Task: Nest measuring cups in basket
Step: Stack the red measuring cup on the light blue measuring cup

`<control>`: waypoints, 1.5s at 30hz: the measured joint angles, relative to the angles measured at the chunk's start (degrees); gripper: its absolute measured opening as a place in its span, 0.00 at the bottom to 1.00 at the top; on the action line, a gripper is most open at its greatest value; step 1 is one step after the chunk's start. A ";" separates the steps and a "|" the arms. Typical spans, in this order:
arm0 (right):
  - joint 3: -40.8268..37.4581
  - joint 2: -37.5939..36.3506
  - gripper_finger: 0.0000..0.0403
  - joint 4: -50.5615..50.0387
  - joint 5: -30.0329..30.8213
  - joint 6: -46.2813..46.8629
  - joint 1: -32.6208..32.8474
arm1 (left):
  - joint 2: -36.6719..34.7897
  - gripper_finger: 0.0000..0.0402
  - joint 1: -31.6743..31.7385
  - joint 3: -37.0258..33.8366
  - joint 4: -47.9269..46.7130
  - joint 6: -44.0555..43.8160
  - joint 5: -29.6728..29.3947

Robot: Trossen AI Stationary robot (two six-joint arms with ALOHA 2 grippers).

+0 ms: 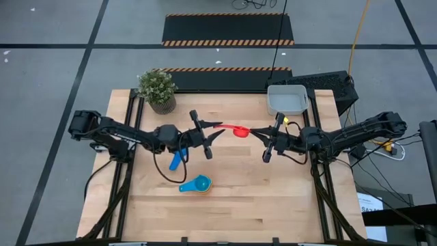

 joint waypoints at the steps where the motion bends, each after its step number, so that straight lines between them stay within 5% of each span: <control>1: 0.00 0.00 0.00 -0.04 0.04 -0.02 0.00 | -0.30 0.34 -0.27 0.01 -0.59 0.24 -0.01; 11: -0.02 -0.66 0.00 -1.57 0.12 -0.06 0.00 | -0.95 0.46 -2.71 -0.01 -1.94 3.22 -4.95; 34: -0.02 -2.60 0.00 -4.37 -0.06 2.22 0.04 | -3.53 0.35 -2.77 -1.34 -5.58 1.01 -3.68; 45: -0.02 -2.60 0.00 -4.43 -0.10 3.06 0.04 | -3.53 0.14 -2.45 -1.34 -5.35 1.44 -3.66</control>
